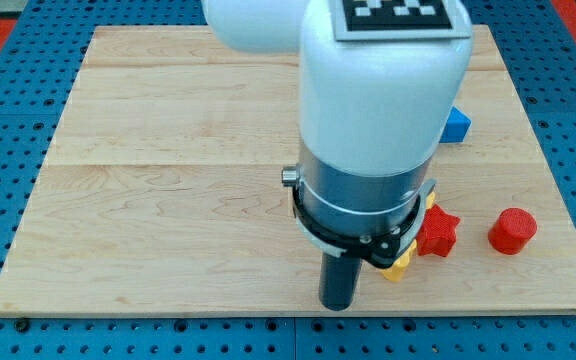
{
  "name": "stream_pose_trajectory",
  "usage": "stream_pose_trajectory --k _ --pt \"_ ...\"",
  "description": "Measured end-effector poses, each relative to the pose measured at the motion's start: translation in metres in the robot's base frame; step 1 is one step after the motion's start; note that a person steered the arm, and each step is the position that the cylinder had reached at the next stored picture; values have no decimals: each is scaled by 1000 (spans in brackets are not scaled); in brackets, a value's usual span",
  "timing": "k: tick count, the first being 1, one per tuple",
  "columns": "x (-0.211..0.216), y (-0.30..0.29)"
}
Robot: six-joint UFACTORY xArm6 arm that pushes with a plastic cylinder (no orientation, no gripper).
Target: Push the yellow heart close to the red blocks
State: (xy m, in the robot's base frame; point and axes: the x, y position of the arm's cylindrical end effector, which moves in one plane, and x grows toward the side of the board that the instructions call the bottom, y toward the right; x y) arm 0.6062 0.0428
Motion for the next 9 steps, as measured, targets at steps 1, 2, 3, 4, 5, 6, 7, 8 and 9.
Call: stream_pose_trajectory --k 1,2,3,4,5,6,7,8,9 --pt "-26 11" --pt "-49 31" --pt "-48 51" --pt "-43 59" --pt "-43 60" --pt "-43 65" --pt "-25 63" --pt "-20 78" --pt "-26 99"
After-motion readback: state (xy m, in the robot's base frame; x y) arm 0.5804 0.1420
